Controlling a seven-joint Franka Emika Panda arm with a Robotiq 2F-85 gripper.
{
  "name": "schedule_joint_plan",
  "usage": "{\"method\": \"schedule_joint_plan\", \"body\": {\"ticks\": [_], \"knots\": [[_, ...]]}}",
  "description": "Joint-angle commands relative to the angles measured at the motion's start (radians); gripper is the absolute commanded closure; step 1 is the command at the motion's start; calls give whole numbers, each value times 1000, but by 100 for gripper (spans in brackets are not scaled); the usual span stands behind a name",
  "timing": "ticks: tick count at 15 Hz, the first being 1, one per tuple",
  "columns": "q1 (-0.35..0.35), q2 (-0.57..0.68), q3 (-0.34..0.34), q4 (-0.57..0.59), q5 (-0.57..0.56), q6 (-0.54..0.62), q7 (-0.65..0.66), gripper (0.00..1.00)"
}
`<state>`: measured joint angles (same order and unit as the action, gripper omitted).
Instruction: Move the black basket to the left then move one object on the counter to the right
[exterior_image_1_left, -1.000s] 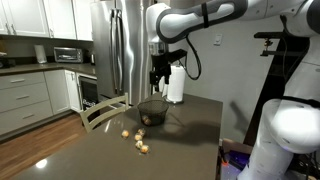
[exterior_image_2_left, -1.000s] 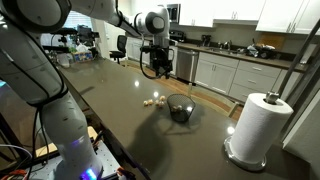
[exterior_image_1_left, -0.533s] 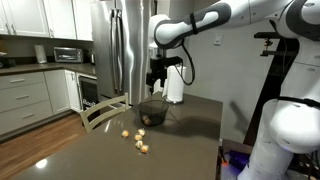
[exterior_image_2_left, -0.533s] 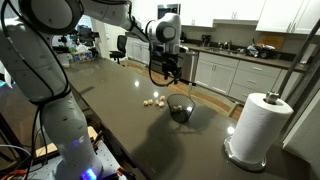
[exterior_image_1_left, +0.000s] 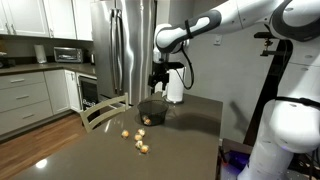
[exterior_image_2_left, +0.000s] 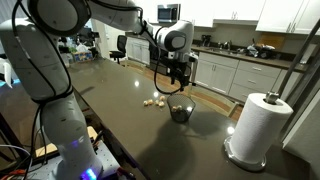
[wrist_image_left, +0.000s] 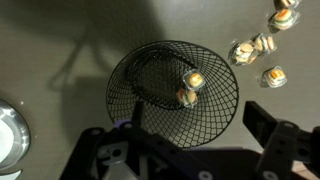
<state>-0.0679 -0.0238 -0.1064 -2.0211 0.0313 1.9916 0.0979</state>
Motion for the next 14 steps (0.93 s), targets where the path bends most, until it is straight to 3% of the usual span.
{"method": "schedule_joint_plan", "body": {"ticks": [1, 9, 14], "knots": [[-24, 48, -11, 15, 40, 41, -42, 0], [-62, 121, -38, 8, 75, 86, -47, 0], [-106, 140, -56, -26, 183, 142, -138, 0]]}}
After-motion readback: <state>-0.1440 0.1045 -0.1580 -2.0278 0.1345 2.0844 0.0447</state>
